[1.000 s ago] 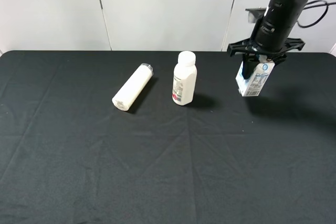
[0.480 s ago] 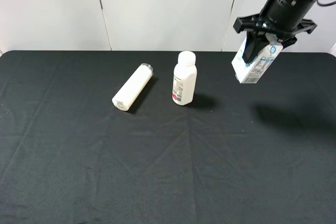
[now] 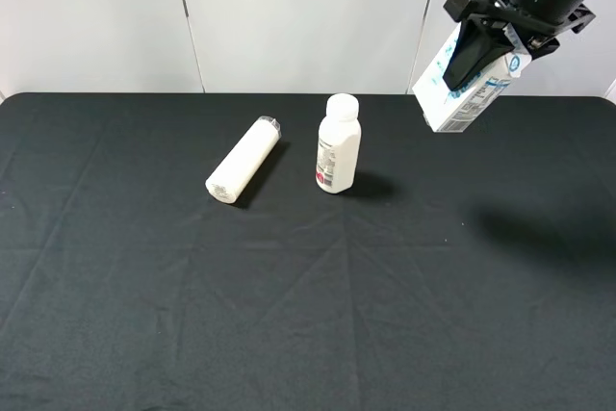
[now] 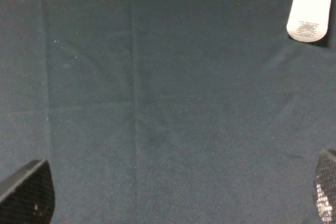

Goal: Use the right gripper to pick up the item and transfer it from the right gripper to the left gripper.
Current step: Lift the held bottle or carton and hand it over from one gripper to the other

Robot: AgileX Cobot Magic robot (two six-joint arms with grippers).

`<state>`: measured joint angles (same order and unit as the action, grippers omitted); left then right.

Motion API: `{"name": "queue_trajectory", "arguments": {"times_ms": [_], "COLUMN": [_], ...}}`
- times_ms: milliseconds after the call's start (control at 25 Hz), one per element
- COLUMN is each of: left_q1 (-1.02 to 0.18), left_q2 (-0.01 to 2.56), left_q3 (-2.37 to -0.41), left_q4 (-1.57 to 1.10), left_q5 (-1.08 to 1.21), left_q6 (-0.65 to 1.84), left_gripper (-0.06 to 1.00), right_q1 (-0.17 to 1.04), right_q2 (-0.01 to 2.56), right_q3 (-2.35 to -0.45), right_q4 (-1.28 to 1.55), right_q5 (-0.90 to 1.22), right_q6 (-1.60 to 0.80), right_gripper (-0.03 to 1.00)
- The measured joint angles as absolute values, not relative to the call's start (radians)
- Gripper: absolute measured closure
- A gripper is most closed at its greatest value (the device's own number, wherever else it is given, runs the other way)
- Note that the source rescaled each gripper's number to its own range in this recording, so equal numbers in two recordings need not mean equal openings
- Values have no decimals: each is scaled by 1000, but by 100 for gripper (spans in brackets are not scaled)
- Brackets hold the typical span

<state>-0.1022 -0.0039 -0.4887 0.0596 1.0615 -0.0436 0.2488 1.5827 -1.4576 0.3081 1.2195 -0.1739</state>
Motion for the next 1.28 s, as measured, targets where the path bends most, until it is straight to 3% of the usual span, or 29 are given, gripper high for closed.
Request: {"name": "queue_trajectory", "arguments": {"times_ms": [840,1280], "left_q1": [-102,-102], "left_q2": [-4,-4], "left_q3": [-489,-489], "left_q4": [76,45], "left_q5": [1062,1062], "left_q6": [-44,-43], "left_gripper": [-3,-3], "right_q1": [256,527], "right_q2": [1504,1504], "right_q3": [-1458,-1458], "right_q4": [546,462], "right_q5": [1231,1232], "right_q6": [-540,-712], "right_gripper": [92,92]}}
